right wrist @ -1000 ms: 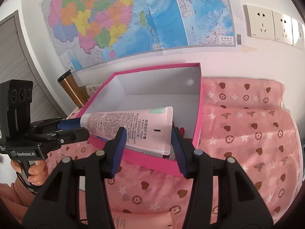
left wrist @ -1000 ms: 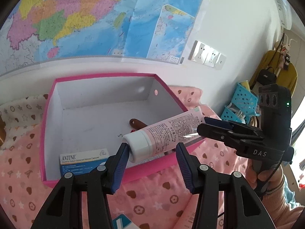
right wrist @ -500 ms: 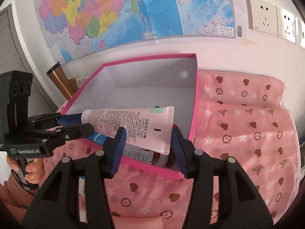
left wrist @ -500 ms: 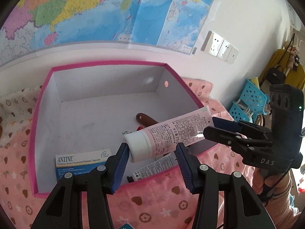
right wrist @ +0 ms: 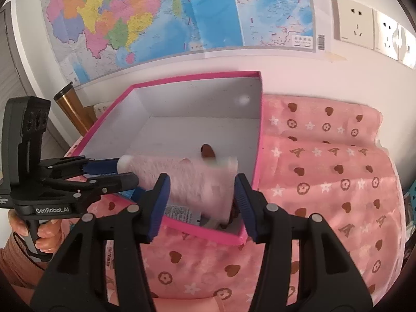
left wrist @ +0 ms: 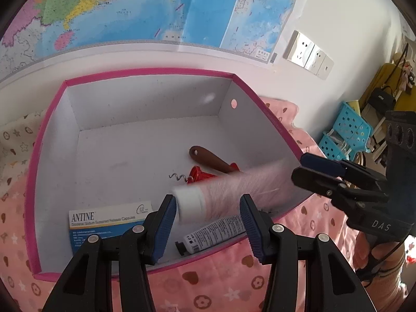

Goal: Organize rigid objects
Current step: 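Open the right tool to drop the pink tube into the magenta box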

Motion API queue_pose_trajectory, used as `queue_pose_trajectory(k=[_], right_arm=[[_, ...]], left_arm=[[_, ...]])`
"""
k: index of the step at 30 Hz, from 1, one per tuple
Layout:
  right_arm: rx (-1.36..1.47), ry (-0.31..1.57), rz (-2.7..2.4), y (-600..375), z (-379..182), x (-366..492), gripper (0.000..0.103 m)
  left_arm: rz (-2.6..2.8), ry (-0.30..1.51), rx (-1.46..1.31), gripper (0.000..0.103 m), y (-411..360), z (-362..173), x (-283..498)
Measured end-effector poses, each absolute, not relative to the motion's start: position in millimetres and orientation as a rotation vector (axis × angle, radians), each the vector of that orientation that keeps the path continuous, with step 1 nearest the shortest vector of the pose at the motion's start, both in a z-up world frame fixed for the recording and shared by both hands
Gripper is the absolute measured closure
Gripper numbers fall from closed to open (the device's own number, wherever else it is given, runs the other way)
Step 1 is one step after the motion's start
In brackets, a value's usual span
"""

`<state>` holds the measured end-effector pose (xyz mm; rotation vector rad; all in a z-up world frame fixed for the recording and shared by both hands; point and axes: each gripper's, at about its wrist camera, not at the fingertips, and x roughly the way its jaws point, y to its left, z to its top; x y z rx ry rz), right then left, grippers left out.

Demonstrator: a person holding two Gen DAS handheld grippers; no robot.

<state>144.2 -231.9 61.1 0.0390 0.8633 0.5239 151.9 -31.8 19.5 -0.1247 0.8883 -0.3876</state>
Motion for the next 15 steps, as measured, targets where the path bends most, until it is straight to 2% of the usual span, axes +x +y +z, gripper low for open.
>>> queue_pose_trajectory(k=[15], right_arm=[[0.085,0.831,0.545,-247.5,67.1,124.6,0.05]], left_arm=[[-0.38,0.807,-0.1,0.052,-24.2,32.1,125.6]])
